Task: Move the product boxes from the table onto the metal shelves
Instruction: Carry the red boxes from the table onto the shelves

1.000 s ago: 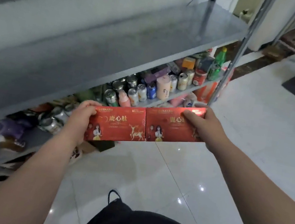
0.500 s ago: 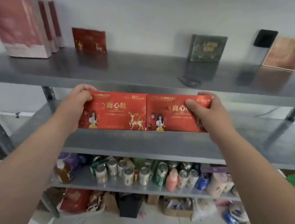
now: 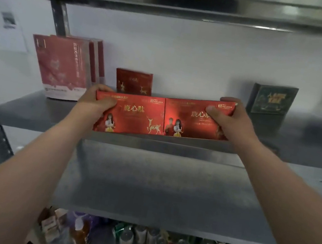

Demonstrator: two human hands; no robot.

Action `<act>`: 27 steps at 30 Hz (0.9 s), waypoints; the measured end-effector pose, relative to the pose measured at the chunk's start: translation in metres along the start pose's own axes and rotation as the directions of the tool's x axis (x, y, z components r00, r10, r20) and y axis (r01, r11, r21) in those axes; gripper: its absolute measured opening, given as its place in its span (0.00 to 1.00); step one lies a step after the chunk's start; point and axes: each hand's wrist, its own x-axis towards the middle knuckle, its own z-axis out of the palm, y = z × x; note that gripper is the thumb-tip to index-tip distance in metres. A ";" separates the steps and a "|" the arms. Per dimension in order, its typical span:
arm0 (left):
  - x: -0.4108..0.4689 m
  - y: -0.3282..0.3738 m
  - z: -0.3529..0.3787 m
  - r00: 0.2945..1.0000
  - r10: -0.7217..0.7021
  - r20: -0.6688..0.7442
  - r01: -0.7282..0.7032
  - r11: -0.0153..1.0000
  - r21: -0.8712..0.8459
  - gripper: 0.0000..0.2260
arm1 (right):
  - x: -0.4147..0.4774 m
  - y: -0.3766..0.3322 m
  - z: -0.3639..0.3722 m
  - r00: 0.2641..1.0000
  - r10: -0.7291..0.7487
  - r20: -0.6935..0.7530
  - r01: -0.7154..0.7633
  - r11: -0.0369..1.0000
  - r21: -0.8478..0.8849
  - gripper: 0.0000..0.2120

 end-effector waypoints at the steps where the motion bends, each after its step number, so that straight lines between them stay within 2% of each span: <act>1: 0.008 -0.003 -0.001 1.000 0.024 -0.008 -0.024 0.998 0.060 0.11 | 0.009 0.003 0.005 1.000 -0.010 0.013 0.010 1.000 -0.002 0.27; 5: 0.036 -0.016 0.000 0.994 0.113 0.008 -0.114 0.987 0.113 0.14 | 0.047 0.010 0.027 0.999 -0.031 0.040 0.033 0.998 -0.051 0.25; 10: 0.070 -0.025 0.000 0.997 0.075 0.004 -0.075 0.990 0.119 0.17 | 0.091 0.022 0.046 0.996 -0.076 0.046 0.078 0.995 -0.057 0.23; 14: 0.098 -0.030 0.000 0.981 0.196 -0.004 -0.182 0.918 0.352 0.15 | 0.125 0.030 0.064 0.994 -0.090 0.057 0.096 0.988 -0.118 0.22; 18: 0.123 -0.035 -0.001 0.969 0.246 0.012 -0.216 0.827 0.519 0.13 | 0.154 0.030 0.081 0.987 -0.112 0.120 0.137 0.963 -0.232 0.22; 22: 0.137 -0.040 0.003 0.970 0.244 -0.005 -0.207 0.837 0.506 0.11 | 0.182 0.036 0.082 0.983 -0.072 0.169 0.119 0.950 -0.288 0.19; 27: 0.142 -0.050 0.003 0.962 0.273 0.006 -0.247 0.862 0.443 0.11 | 0.203 0.052 0.078 0.971 -0.017 0.238 0.070 0.973 -0.219 0.17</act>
